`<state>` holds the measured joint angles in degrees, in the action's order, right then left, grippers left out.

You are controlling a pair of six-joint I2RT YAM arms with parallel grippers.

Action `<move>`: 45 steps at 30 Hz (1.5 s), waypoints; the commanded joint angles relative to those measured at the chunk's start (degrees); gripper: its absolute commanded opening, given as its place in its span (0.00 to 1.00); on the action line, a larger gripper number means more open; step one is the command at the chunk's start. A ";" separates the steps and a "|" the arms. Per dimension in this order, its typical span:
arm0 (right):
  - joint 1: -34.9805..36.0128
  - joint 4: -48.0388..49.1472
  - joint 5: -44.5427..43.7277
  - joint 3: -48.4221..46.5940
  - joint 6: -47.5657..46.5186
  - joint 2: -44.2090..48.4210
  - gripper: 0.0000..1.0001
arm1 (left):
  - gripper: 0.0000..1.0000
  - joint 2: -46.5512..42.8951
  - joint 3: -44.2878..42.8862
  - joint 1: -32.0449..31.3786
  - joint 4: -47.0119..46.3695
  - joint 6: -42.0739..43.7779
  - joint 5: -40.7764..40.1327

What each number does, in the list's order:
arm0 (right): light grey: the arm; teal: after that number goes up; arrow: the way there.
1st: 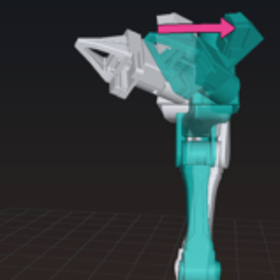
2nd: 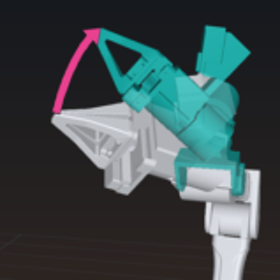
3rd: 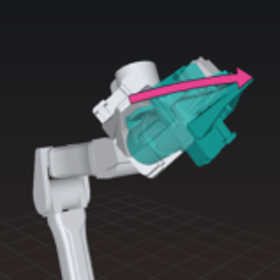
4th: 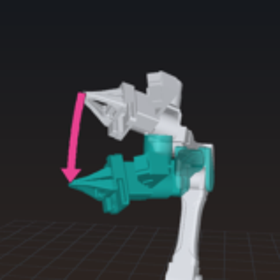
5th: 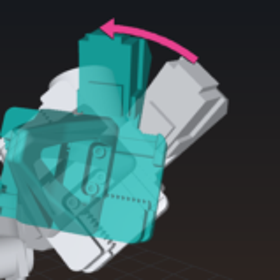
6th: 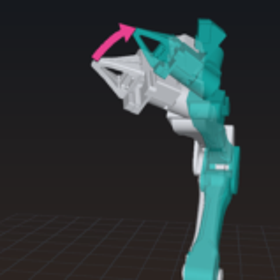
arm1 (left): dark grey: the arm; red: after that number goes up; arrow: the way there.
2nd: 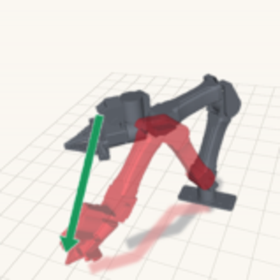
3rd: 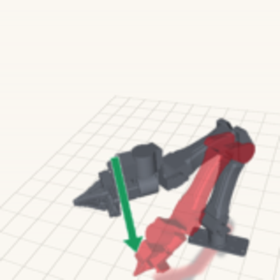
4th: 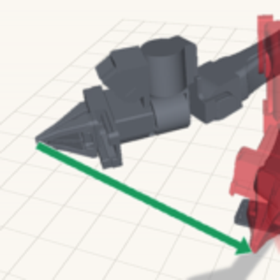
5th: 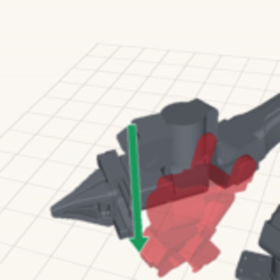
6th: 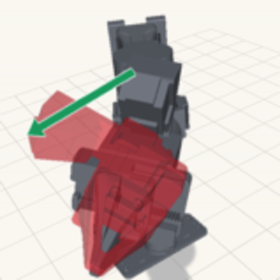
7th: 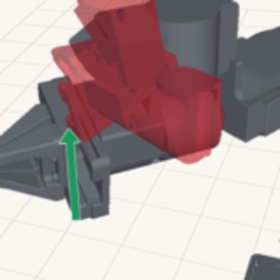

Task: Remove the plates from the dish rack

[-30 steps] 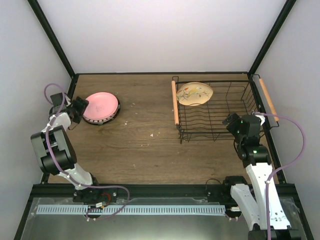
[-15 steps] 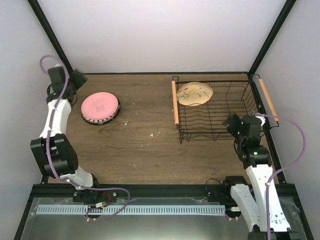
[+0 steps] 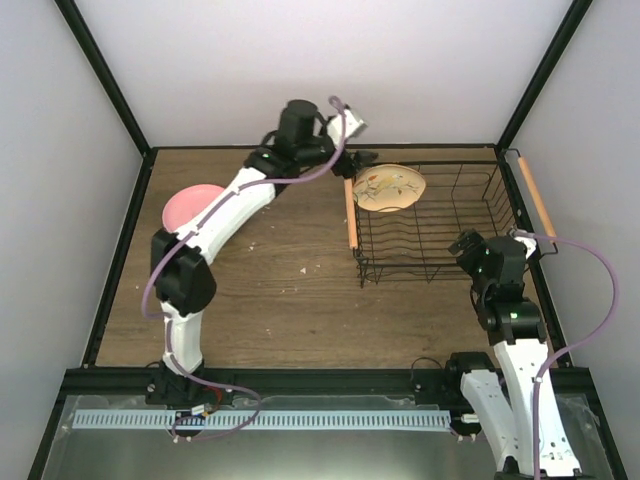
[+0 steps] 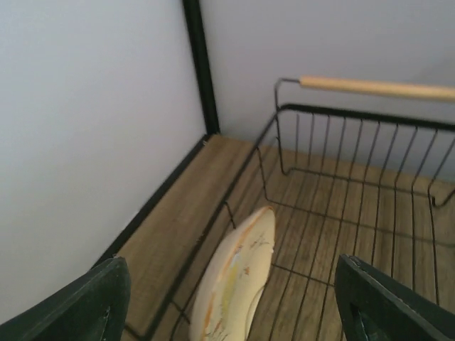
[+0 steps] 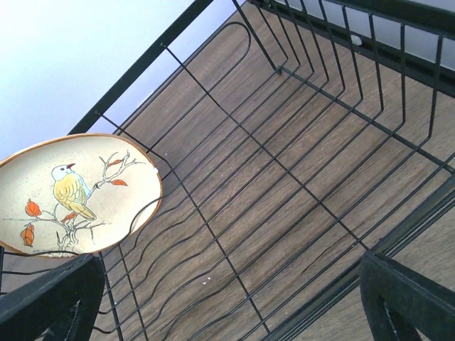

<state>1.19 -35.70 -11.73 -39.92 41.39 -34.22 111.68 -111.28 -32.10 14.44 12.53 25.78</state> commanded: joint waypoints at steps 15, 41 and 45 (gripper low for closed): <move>-0.22 -2.09 -5.56 -1.77 -1.99 1.52 1.00 | 0.66 19.34 -18.83 -8.61 12.08 25.58 -8.25; -0.22 -4.29 -8.49 -2.96 -2.06 1.30 1.00 | 0.15 28.13 -21.63 -8.37 1.01 27.41 -19.06; -0.27 -4.20 -8.37 -2.89 -1.93 1.11 1.00 | 0.04 27.08 -21.60 -8.38 -0.62 27.06 -19.20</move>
<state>1.19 -39.48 -18.61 -40.51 39.51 -33.12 139.06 -131.48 -40.10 18.48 40.47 10.98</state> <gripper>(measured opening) 0.997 0.070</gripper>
